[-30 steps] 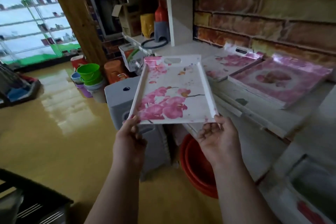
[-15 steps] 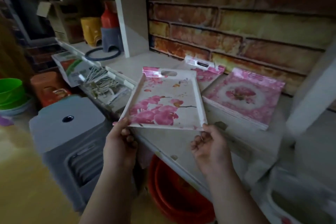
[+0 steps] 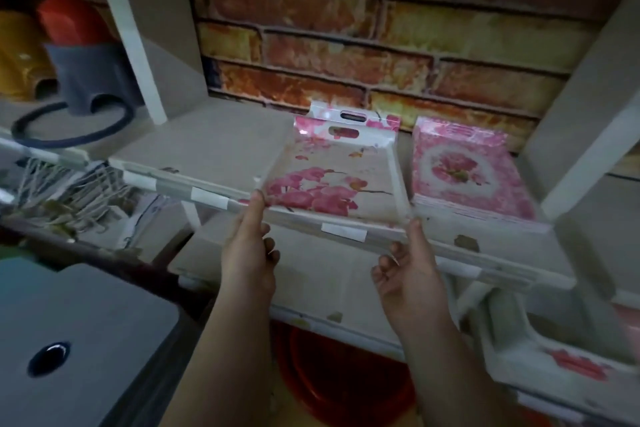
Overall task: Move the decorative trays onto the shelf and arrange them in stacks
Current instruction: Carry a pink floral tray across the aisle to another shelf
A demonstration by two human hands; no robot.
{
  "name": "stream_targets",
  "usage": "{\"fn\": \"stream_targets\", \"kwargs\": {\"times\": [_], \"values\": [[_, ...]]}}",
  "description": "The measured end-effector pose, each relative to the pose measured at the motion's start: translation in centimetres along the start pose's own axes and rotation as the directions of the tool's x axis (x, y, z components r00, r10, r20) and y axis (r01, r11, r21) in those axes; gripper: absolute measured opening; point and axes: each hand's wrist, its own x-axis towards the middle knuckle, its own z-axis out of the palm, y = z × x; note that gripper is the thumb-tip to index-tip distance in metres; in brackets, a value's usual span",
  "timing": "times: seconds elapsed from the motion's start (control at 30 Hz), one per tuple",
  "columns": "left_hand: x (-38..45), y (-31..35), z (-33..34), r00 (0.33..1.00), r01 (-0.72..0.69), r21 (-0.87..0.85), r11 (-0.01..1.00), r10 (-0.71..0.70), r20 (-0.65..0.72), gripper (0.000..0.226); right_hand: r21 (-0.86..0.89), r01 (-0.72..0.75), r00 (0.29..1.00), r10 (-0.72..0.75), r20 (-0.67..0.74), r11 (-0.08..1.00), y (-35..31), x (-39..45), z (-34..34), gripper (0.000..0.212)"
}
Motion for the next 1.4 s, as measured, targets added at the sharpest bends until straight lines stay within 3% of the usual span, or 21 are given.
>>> {"fn": "stream_targets", "kwargs": {"times": [0.13, 0.23, 0.37, 0.53, 0.8, 1.13, 1.4], "values": [[2.4, 0.3, 0.0, 0.998, 0.064, 0.056, 0.996, -0.065, 0.021, 0.075, -0.058, 0.06, 0.992, -0.066, -0.111, 0.997, 1.1, -0.3, 2.1, 0.05], [3.5, 0.2, 1.0, 0.993, 0.116, 0.083, 0.99, -0.119, 0.02, 0.088, -0.153, -0.053, 0.968, 0.013, -0.252, 0.987, 1.2, 0.2, 3.9, 0.063], [4.8, 0.2, 2.6, 0.985, 0.166, 0.133, 0.977, -0.17, 0.015, 0.08, -0.238, -0.193, 0.94, 0.109, -0.324, 0.952, 1.0, 1.1, 5.7, 0.071], [4.3, -1.8, 3.2, 0.98, 0.189, 0.229, 0.955, -0.2, 0.023, 0.062, -0.22, -0.231, 0.915, 0.135, -0.38, 0.948, 1.7, 2.1, 6.8, 0.068], [3.5, -3.9, 4.2, 0.974, 0.185, 0.325, 0.928, -0.218, 0.069, 0.058, -0.265, -0.299, 0.903, 0.183, -0.388, 0.917, 1.3, 3.5, 5.4, 0.063], [-3.2, -5.4, 6.3, 0.987, 0.092, 0.365, 0.927, -0.132, 0.087, 0.06, -0.134, -0.29, 0.889, 0.214, -0.405, 0.948, -2.2, 2.4, -3.5, 0.063], [-14.1, -12.1, 12.3, 0.974, -0.005, 0.459, 0.888, -0.1, 0.205, 0.073, -0.017, -0.207, 0.897, 0.183, -0.403, 0.978, -10.8, 0.4, -15.6, 0.066]]}}
